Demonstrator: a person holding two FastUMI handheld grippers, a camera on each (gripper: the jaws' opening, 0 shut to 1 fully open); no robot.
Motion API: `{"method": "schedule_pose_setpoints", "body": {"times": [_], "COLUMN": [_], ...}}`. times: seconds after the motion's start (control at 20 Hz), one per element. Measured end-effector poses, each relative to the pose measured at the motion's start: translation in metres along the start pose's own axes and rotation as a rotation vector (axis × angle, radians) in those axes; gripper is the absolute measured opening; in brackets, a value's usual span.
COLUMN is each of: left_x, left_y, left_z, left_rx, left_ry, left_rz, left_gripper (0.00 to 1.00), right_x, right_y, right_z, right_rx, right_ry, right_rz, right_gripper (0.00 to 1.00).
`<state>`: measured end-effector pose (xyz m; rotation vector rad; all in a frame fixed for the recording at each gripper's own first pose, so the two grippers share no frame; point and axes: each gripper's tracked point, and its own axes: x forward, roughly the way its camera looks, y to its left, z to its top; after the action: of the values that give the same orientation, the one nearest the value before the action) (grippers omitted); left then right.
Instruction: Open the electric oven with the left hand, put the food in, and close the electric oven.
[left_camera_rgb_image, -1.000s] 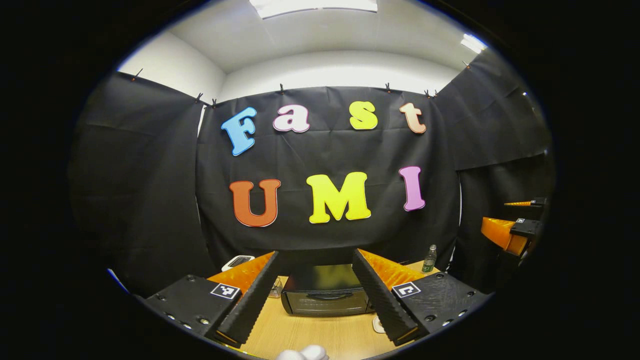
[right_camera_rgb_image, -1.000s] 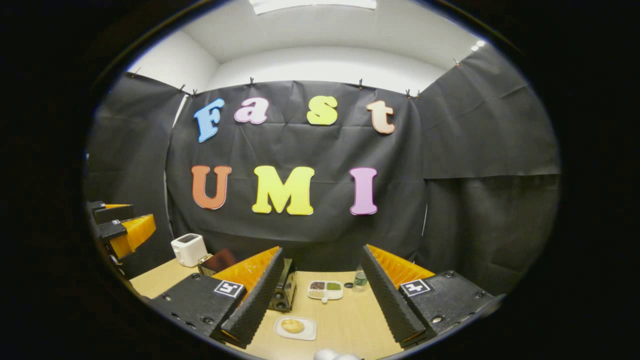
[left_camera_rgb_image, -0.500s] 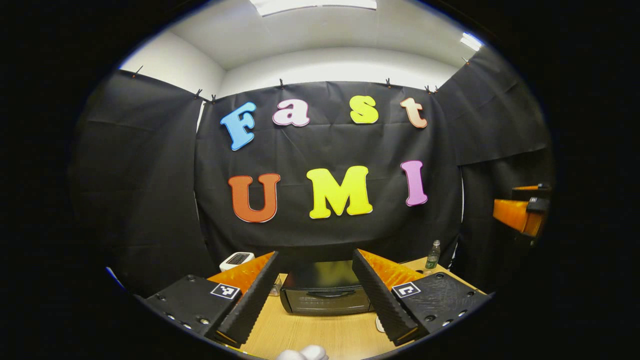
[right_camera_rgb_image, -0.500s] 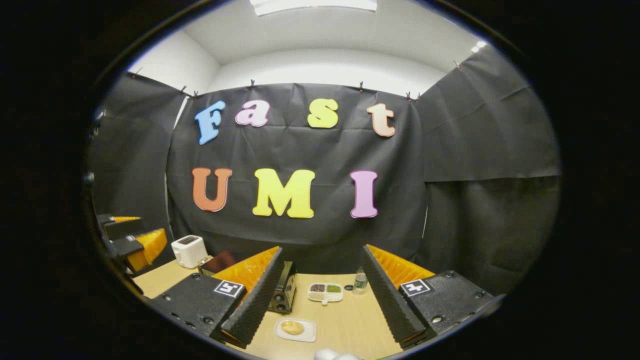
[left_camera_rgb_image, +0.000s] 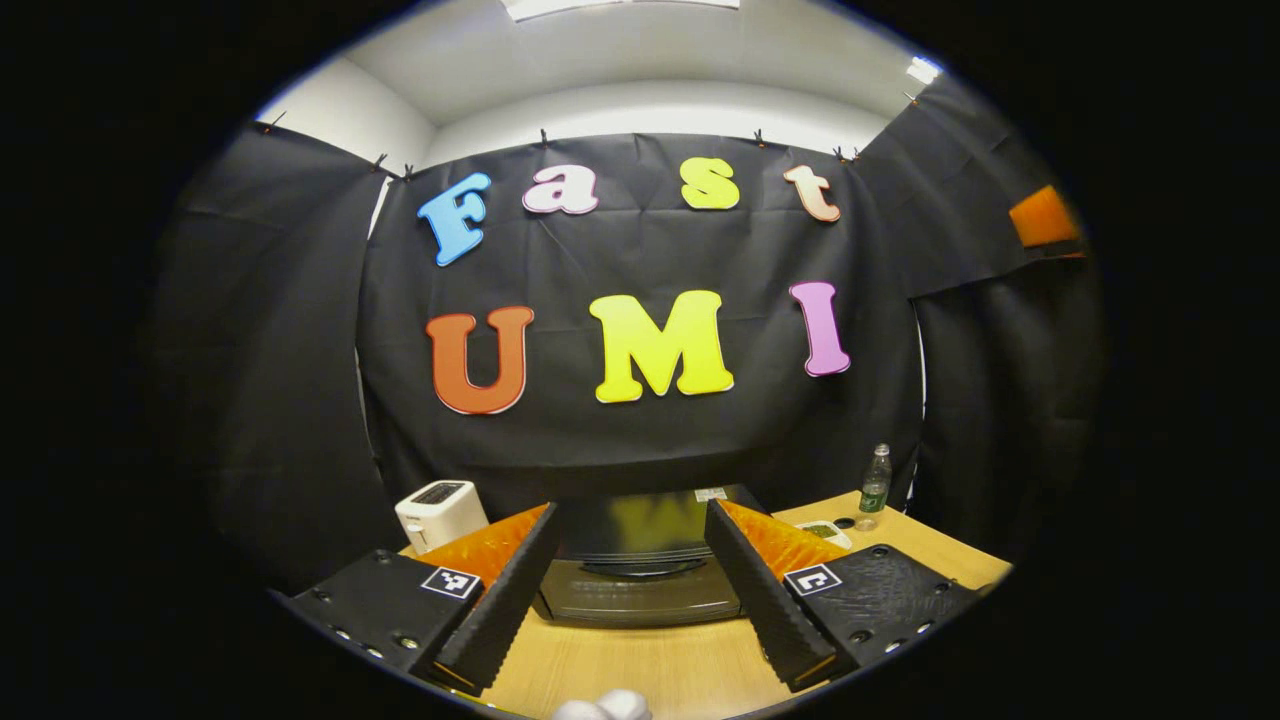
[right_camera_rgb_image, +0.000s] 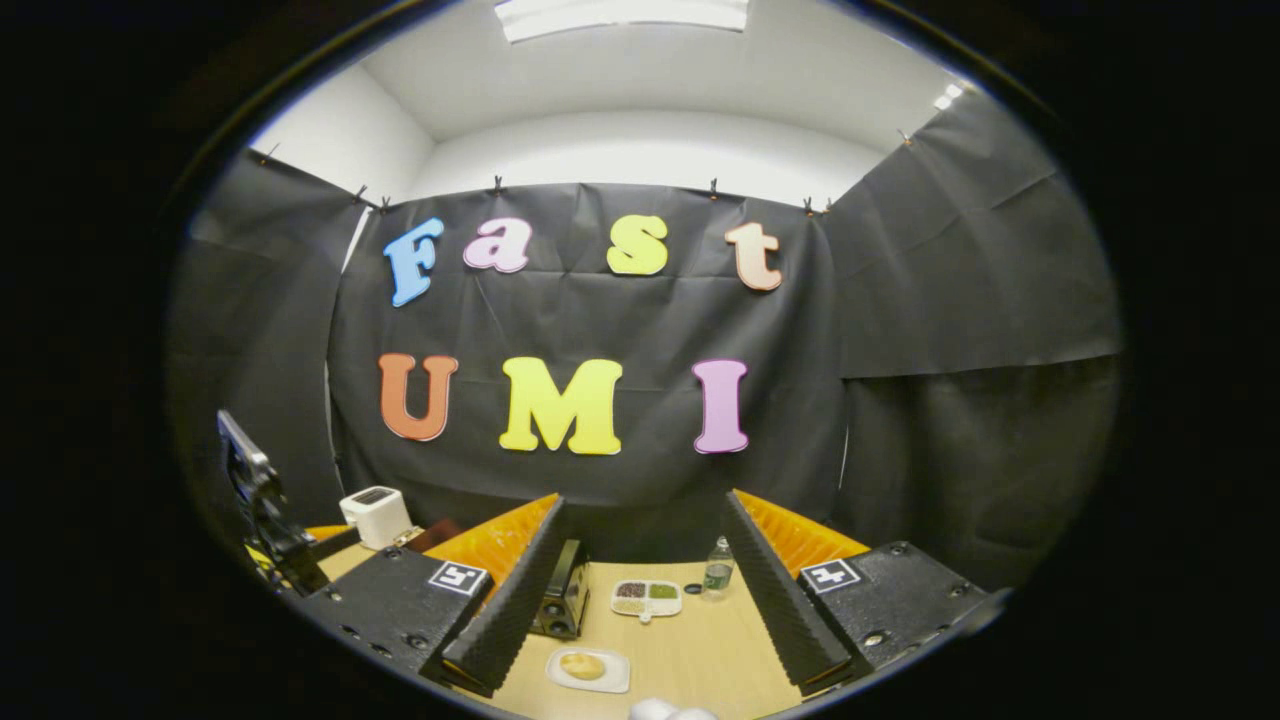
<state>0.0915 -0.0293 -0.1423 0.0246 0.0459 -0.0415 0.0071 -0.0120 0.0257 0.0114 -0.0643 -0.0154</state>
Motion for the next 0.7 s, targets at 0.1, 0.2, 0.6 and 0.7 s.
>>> {"method": "schedule_pose_setpoints", "body": {"times": [0.1,0.2,0.6,0.7], "left_x": [0.02,0.041,0.107,0.114], "left_y": [-0.003,-0.004,0.011,0.012], "left_z": [-0.026,-0.05,-0.107,-0.116], "left_rx": [-0.021,-0.033,-0.033,-0.034], "left_ry": [0.031,0.068,0.141,0.157], "left_rz": [-0.001,0.006,0.032,0.032], "left_gripper": [0.95,0.95,0.95,0.95], "right_x": [0.004,0.007,0.032,0.035], "right_y": [-0.001,0.0,0.005,0.005], "right_z": [-0.001,-0.008,-0.029,-0.032], "right_rx": [-0.013,-0.033,-0.043,-0.048], "right_ry": [0.006,0.02,0.086,0.091], "right_rz": [-0.008,-0.016,-0.041,-0.045], "right_gripper": [0.98,0.98,0.96,0.96]}}
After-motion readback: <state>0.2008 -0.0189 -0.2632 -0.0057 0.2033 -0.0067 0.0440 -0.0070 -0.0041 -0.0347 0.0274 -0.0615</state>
